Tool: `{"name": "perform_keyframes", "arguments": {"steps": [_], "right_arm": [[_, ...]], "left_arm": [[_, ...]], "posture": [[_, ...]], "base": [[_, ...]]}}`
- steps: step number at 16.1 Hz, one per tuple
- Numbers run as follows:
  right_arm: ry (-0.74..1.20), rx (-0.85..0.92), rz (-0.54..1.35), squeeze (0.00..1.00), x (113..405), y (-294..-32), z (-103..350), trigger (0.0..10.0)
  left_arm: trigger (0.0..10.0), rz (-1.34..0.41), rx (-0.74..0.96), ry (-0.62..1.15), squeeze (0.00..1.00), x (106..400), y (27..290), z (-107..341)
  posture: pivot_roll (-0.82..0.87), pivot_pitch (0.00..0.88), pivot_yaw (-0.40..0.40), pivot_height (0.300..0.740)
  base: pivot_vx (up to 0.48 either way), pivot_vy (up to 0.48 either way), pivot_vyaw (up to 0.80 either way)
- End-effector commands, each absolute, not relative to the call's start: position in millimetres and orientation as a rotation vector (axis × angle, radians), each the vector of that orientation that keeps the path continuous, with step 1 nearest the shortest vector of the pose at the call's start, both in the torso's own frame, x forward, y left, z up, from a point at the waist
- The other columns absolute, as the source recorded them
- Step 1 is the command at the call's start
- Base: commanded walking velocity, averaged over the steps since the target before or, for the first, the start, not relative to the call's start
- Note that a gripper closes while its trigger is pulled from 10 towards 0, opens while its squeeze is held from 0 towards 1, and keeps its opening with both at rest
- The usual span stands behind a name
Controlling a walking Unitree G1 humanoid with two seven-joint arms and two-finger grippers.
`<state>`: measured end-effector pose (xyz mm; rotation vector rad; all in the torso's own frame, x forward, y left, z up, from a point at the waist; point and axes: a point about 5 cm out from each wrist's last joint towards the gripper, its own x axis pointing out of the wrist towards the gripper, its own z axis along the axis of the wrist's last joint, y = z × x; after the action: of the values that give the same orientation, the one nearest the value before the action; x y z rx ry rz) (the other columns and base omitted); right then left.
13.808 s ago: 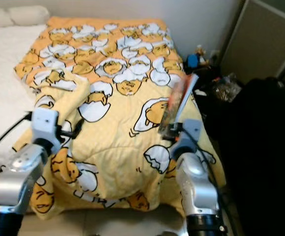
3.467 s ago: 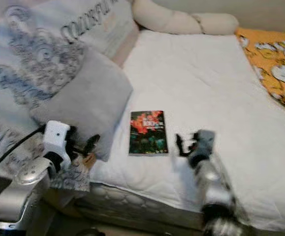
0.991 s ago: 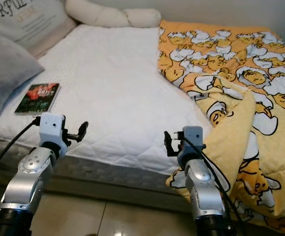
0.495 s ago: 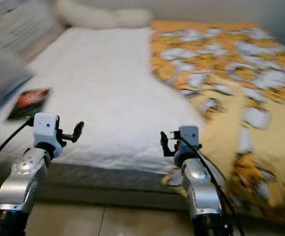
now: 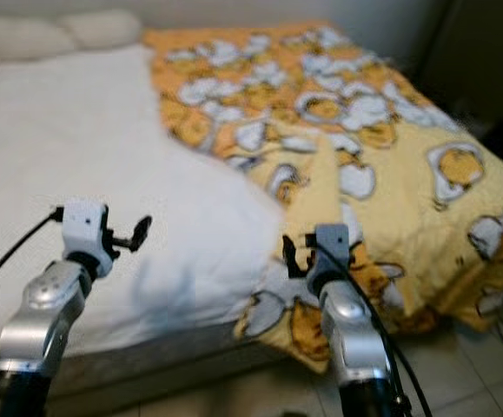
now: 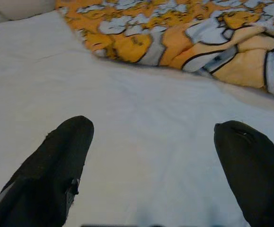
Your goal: Clean up the room
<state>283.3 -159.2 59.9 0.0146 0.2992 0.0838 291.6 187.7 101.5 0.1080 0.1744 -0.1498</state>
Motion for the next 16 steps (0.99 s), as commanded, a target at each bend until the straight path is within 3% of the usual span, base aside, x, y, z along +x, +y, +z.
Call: {"name": "perform_keyframes", "arguments": {"steps": [1,6,9,10,12,16], "right_arm": [[0.287,0.001,0.079,0.00,285,-163,64,10.0],[0.293,0.025,0.101,0.00,285,-156,65,10.0],[0.305,0.042,0.155,0.00,291,-148,65,10.0],[0.360,0.032,0.207,1.00,295,-141,61,10.0],[0.468,-0.079,0.208,1.00,305,-138,49,10.0],[0.570,-0.141,0.162,1.00,326,-132,40,10.0]], "left_arm": [[10.0,-0.164,0.104,0.176,0.12,292,184,102],[10.0,-0.153,0.114,0.171,0.11,290,188,104],[10.0,-0.175,0.137,0.180,0.09,287,187,103],[10.0,-0.211,0.152,0.184,0.09,284,185,103],[10.0,-0.278,0.181,0.199,0.10,278,184,103],[10.0,-0.444,0.284,0.229,0.10,266,177,107]], "posture": [[-0.05,0.000,0.021,0.740],[-0.02,0.000,-0.002,0.740],[-0.01,0.000,-0.005,0.740],[0.00,0.000,-0.011,0.740],[0.02,0.000,-0.021,0.740],[0.05,0.000,-0.037,0.740]], "base": [[0.289,0.000,0.00],[0.287,0.000,0.00],[0.000,0.000,0.00],[0.000,0.000,0.00],[0.000,0.000,0.00],[0.000,0.000,0.00]]}}
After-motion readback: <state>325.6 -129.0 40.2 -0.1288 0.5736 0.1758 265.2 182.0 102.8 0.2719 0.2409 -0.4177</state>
